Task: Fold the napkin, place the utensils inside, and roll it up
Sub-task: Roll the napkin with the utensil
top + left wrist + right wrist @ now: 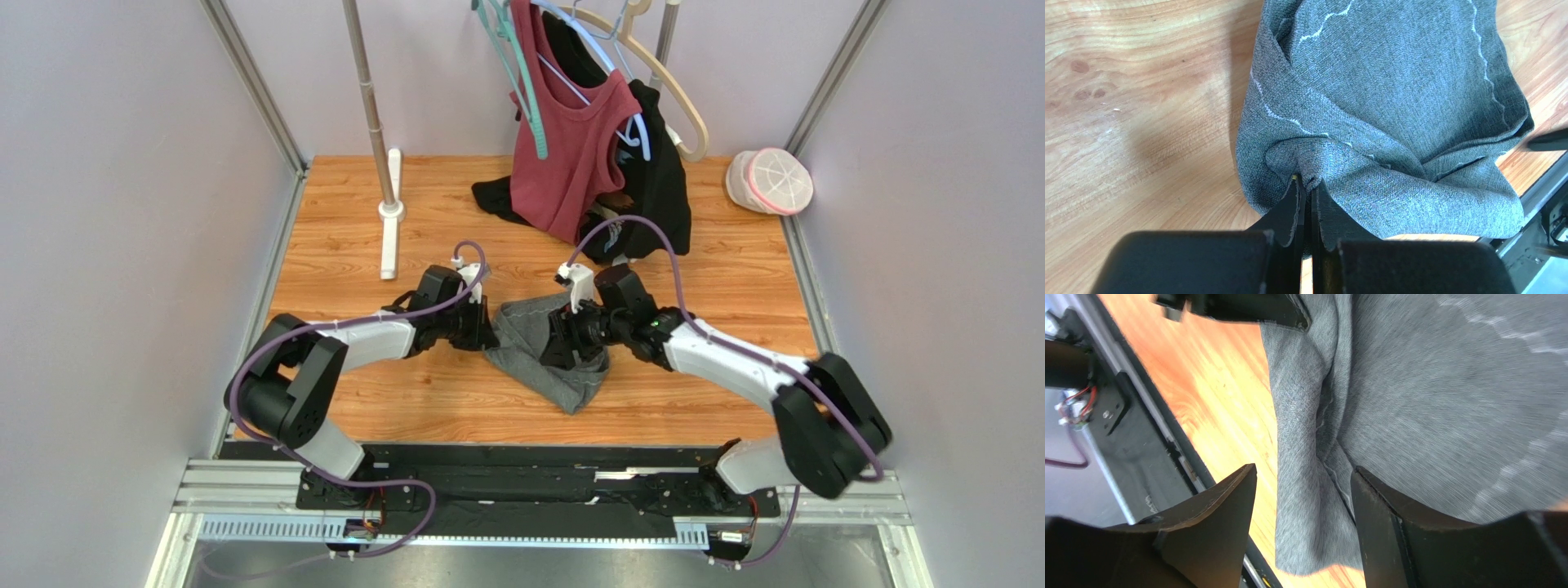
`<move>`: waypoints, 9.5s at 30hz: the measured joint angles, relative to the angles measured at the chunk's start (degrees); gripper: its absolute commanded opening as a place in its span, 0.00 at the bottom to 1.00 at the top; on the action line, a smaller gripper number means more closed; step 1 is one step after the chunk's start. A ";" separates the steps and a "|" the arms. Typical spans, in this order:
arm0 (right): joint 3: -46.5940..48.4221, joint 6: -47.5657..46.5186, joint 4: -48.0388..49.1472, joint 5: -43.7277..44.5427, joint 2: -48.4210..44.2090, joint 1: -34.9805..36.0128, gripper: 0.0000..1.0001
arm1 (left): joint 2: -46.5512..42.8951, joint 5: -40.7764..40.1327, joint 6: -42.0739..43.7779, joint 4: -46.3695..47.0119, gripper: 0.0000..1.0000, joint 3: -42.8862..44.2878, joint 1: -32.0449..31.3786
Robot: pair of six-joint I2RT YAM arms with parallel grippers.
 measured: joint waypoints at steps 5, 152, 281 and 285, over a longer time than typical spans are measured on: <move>-0.50 -0.74 -5.33 12.22 -9.64 6.40 0.62 | 0.87 0.28 0.31 -2.89 0.00 1.99 0.04; 9.09 -12.07 1.51 40.72 16.59 21.33 0.36 | 8.92 2.38 3.67 -10.99 0.39 13.79 2.08; 6.01 -10.97 1.81 25.79 13.64 16.90 0.34 | -11.76 -3.98 0.76 -9.27 0.65 3.61 4.81; 6.01 -9.92 2.01 20.02 13.68 14.80 0.34 | -17.73 -6.88 0.68 -8.35 0.65 0.20 4.81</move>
